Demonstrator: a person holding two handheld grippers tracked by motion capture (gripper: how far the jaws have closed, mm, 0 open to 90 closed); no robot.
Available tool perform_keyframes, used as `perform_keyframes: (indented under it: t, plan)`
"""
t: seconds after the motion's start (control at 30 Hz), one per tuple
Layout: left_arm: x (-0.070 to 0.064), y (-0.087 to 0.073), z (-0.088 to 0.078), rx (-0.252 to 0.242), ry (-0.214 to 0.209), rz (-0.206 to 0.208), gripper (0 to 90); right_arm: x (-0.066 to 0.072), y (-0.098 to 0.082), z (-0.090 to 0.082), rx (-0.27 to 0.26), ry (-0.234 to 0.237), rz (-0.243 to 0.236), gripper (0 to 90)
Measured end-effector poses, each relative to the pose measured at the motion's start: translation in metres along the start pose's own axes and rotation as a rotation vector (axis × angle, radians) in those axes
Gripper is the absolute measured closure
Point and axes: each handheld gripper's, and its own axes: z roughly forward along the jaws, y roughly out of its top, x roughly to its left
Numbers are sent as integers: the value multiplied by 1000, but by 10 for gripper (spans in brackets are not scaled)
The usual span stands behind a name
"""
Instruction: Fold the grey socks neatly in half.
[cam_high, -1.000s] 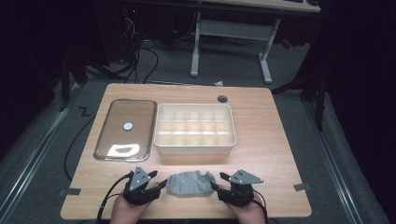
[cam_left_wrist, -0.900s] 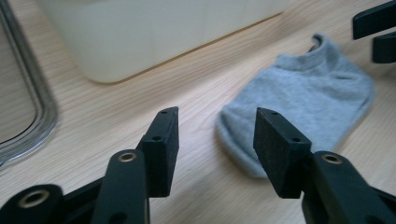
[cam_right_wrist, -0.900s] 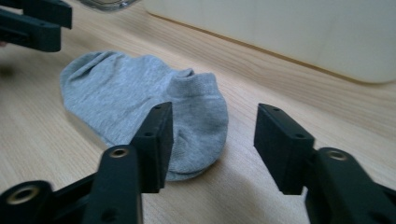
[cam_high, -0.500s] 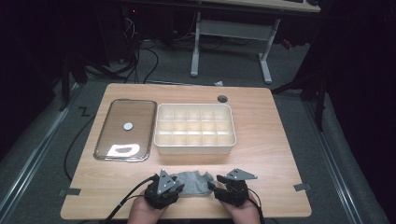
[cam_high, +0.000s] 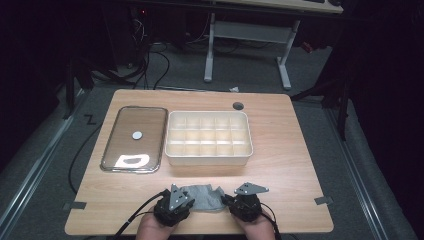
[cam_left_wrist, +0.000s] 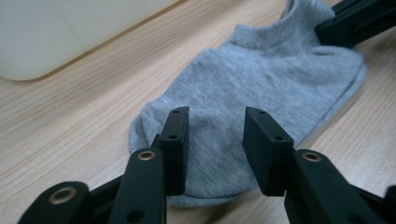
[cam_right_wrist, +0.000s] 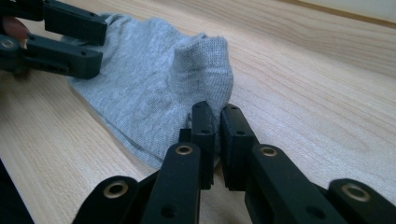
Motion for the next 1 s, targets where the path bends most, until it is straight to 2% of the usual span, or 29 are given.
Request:
perform_keyframes:
  t: [0.07, 0.1, 0.13, 0.2, 0.27, 0.33, 0.4, 0.53, 0.67, 0.83, 0.93, 1.0]
  plan:
    - [-3, 11, -2, -41, -20, -9, 625, 1, 0, 0, -4, 1, -5, 862]
    - [-5, 15, -1, -46, -32, -5, 648, 2, 0, 0, -3, 0, -9, 862]
    - [-10, 23, 4, -40, -62, 10, 687, 1, 0, 0, -3, -1, -10, 862]
    - [-15, 27, 12, -24, -54, 25, 740, 2, 0, -1, -9, 1, -3, 862]
    - [-18, 28, 26, 33, -54, 27, 795, 1, 0, -2, -19, 2, -4, 864]
    - [-22, 27, 36, 64, -53, 33, 819, -1, 0, -5, -25, 13, 4, 864]
    - [-26, 27, 40, 50, -36, 41, 832, -4, 0, -9, -49, 34, 26, 865]
    - [-34, 32, 45, 55, -21, 64, 831, -12, -1, -18, -102, 87, 84, 867]
    - [-42, 34, 49, 45, 2, 88, 829, -14, 1, -24, -150, 110, 97, 870]
    - [-50, 36, 53, 37, 32, 108, 822, -12, 6, -30, -181, 107, 84, 872]
    - [-47, 39, 50, 36, 18, 87, 759, -13, 7, -30, -178, 95, 73, 872]
    - [-35, 39, 36, -11, 12, 48, 708, -14, 7, -31, -177, 86, 73, 871]
